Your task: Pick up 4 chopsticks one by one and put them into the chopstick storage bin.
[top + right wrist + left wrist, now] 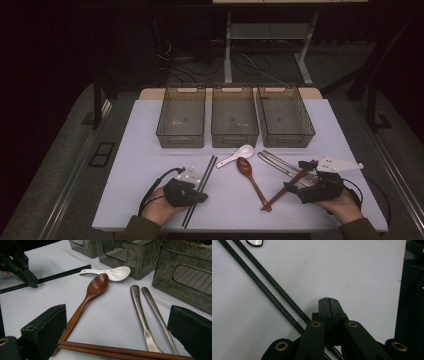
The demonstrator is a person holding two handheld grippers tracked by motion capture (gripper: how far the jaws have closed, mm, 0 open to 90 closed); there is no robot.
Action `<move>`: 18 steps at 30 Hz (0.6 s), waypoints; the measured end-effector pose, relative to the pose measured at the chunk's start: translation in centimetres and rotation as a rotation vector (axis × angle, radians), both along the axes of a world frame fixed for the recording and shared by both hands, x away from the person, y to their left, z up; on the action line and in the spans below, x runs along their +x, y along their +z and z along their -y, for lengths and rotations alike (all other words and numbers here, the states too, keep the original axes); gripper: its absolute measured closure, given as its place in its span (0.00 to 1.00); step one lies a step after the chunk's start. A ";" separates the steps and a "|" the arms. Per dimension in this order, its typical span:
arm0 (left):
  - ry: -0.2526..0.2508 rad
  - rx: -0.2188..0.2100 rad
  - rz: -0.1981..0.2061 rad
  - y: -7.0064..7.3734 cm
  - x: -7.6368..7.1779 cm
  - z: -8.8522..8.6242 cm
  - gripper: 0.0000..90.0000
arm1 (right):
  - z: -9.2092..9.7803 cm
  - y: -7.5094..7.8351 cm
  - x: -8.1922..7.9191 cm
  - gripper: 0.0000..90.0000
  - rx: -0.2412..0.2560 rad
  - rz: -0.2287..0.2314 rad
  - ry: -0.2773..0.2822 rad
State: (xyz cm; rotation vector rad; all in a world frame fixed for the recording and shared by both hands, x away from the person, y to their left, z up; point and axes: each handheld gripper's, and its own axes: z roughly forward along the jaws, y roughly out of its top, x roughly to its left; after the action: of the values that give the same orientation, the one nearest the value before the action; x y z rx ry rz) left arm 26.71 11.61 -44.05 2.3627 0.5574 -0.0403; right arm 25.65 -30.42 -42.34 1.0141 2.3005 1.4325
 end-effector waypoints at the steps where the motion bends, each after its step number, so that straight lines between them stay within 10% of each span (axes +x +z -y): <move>1: 0.002 -0.001 -0.003 0.0 0.0 0.0 0.99 | 0.0 0.0 0.0 0.03 0.000 0.000 0.000; 18: 0.018 0.022 0.000 0.4 0.1 -0.8 0.99 | 0.0 0.0 0.0 0.03 -0.001 -0.001 0.001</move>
State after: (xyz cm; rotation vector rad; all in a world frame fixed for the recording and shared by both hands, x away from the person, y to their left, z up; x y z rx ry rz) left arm 26.82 12.46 -43.69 2.3788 0.5820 -0.0264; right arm 25.70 -30.39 -42.38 1.0137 2.3022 1.4320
